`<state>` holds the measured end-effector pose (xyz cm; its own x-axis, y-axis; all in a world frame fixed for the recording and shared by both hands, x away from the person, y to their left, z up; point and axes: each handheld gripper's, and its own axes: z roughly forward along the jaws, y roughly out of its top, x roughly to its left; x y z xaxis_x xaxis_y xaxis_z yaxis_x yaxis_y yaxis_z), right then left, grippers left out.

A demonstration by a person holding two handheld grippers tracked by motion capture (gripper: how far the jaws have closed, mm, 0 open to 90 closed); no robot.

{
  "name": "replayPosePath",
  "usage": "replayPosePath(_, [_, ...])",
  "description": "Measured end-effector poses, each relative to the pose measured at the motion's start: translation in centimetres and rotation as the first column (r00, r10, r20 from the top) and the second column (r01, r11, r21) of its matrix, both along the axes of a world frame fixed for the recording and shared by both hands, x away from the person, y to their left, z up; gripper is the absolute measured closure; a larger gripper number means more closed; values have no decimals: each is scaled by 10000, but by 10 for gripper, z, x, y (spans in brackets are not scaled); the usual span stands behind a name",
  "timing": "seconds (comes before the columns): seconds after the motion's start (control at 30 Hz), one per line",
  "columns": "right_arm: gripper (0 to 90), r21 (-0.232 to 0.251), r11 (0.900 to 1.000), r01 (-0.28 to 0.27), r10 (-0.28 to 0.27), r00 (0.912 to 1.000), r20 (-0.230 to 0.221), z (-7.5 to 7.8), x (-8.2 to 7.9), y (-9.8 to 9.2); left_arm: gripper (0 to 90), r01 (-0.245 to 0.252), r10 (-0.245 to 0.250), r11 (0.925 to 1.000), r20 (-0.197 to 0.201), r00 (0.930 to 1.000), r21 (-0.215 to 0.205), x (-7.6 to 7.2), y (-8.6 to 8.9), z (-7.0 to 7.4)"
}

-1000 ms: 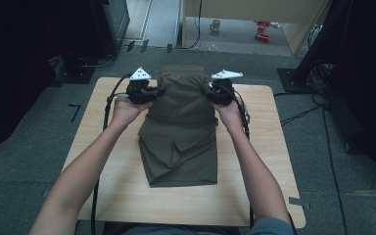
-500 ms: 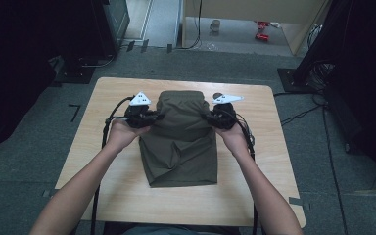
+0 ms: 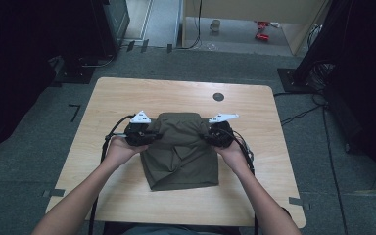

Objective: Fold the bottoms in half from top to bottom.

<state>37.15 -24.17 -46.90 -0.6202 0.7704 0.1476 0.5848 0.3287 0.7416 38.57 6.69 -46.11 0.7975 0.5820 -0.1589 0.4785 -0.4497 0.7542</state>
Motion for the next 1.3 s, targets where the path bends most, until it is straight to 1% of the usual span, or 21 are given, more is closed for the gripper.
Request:
replayPosePath(0.03, [746, 0, 10000, 0, 0, 10000, 0, 0, 0, 0, 810, 0, 0, 10000, 0, 10000, 0, 0, 0, 0])
replayPosePath(0.1, [660, 51, 10000, 15, -14, 9998, -181, -4, 0, -2, 793, 5, -5, 10000, -319, 9995, -9, 2, 2, -2])
replayPosePath(0.13, [622, 96, 10000, 5, -3, 9997, -224, -5, 1, -3, 779, 5, -5, 10000, -319, 9995, -9, 2, 2, -2])
replayPosePath(0.17, [582, 113, 9999, 29, -26, 9995, -305, -5, 1, -5, 761, -18, 12, 9999, -498, 9988, -116, 3, 4, -2])
replayPosePath(0.23, [559, 112, 9999, 86, -82, 9994, -341, -5, 1, -6, 740, -20, 10, 9998, -559, 9984, -185, 3, 5, -1])
replayPosePath(0.27, [508, 238, 9997, 97, -90, 9995, -291, -3, 1, -9, 698, -66, 46, 9994, -604, 9982, -328, 4, 8, 4])
replayPosePath(0.33, [481, 495, 9988, -44, 57, 9997, -251, 1, 0, -12, 670, -65, 35, 9989, -631, 9980, -464, 3, 10, 6])
replayPosePath(0.37, [481, 495, 9988, -44, 57, 9997, -251, 1, 0, -12, 670, -41, 12, 9987, -577, 9983, -504, 3, 12, 9])
replayPosePath(0.43, [481, 568, 9983, -141, 148, 9998, -126, 5, 0, -15, 659, -53, 34, 9991, -460, 9989, -422, 4, 16, 14])
replayPosePath(0.57, [609, 827, 9963, 220, -226, 9997, 60, 15, 4, -25, 719, -383, 369, 9988, -459, 9983, -308, 15, 25, 18])
replayPosePath(0.67, [715, 965, 9932, 649, -667, 9976, 157, 15, 9, -30, 779, -566, 552, 9982, -629, 9965, -216, 25, 28, 15])
replayPosePath(0.73, [748, 854, 9929, 829, -821, 9965, -132, 13, 16, -31, 806, -672, 662, 9977, -772, 9948, -103, 33, 29, 11])
replayPosePath(0.8, [786, 722, 9931, 923, -916, 9957, -132, 10, 21, -29, 828, -873, 874, 9962, -985, 9913, 52, 40, 28, 6])
replayPosePath(0.87, [821, 507, 9933, 1041, -1033, 9945, -182, 6, 28, -28, 840, -903, 916, 9958, -1014, 9906, 173, 44, 28, 3])
replayPosePath(0.9, [833, 434, 9929, 1103, -1094, 9937, -234, 4, 31, -27, 846, -1012, 1050, 9941, -1116, 9882, 386, 51, 27, -3])
replayPosePath(0.93, [843, 361, 9924, 1180, -1168, 9926, -328, 1, 35, -26, 854, -1012, 1050, 9941, -1116, 9882, 386, 51, 27, -3])
replayPosePath(1.0, [859, 140, 9912, 1319, -1310, 9900, -531, -4, 41, -26, 864, -1144, 1194, 9924, -1317, 9841, 449, 60, 27, -11])
replayPosePath(1.07, [863, 7, 9900, 1412, -1408, 9877, -678, -10, 46, -27, 867, -1107, 1175, 9923, -1420, 9829, 549, 64, 26, -18])
replayPosePath(1.13, [865, 3, 9894, 1451, -1445, 9855, -890, -15, 50, -27, 870, -1111, 1182, 9922, -1452, 9823, 557, 66, 25, -21])
replayPosePath(1.23, [869, -13, 9897, 1434, -1428, 9846, -1007, -19, 53, -27, 873, -1102, 1180, 9923, -1629, 9796, 558, 70, 22, -30])
replayPosePath(1.3, [869, -180, 9901, 1395, -1406, 9836, -1131, -24, 56, -25, 880, -1074, 1157, 9926, -1725, 9782, 567, 72, 20, -34])
